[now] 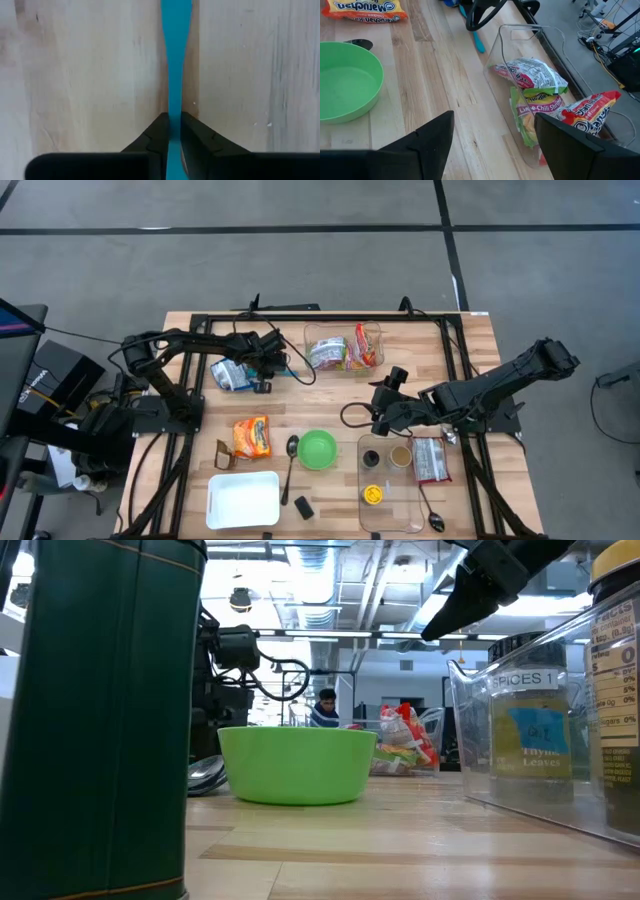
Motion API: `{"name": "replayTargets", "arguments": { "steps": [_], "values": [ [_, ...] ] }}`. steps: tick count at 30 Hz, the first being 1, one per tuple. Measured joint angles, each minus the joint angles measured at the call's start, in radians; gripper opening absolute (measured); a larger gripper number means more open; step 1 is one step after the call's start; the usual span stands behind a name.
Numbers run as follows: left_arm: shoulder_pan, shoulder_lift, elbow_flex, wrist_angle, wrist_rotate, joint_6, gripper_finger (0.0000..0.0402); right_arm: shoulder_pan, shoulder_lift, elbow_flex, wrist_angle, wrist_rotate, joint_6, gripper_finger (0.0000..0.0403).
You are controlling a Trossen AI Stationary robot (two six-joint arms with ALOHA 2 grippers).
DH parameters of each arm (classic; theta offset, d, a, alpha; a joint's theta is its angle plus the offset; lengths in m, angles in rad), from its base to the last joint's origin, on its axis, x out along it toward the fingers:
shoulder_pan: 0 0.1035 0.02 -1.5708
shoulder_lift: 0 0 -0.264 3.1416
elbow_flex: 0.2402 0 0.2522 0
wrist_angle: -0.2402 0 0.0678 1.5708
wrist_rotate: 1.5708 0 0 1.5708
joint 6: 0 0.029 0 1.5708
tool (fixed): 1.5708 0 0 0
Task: Pick & Place Food Item
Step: Put the blue baby spoon into the white bin
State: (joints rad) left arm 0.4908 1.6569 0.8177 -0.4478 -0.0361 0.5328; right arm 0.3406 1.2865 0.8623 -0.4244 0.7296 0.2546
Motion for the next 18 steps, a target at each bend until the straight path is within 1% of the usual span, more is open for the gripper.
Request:
{"name": "replayTargets", "arguments": {
  "steps": [4,8,18],
  "values": [
    [0.001,0.001,0.0,0.003,0.0,-0.049,0.0061,0.0,0.0,0.0,0.001,0.0,0.0,0.027],
    [0.001,0.001,0.0,0.014,0.0,-0.063,0.0072,0.0,0.0,0.0,0.002,0.0,0.0,0.027],
    [0.001,0.001,0.0,0.019,0.001,-0.069,0.0067,0.0,0.0,0.0,0.015,0.0,0.006,0.027]
  ]
}}
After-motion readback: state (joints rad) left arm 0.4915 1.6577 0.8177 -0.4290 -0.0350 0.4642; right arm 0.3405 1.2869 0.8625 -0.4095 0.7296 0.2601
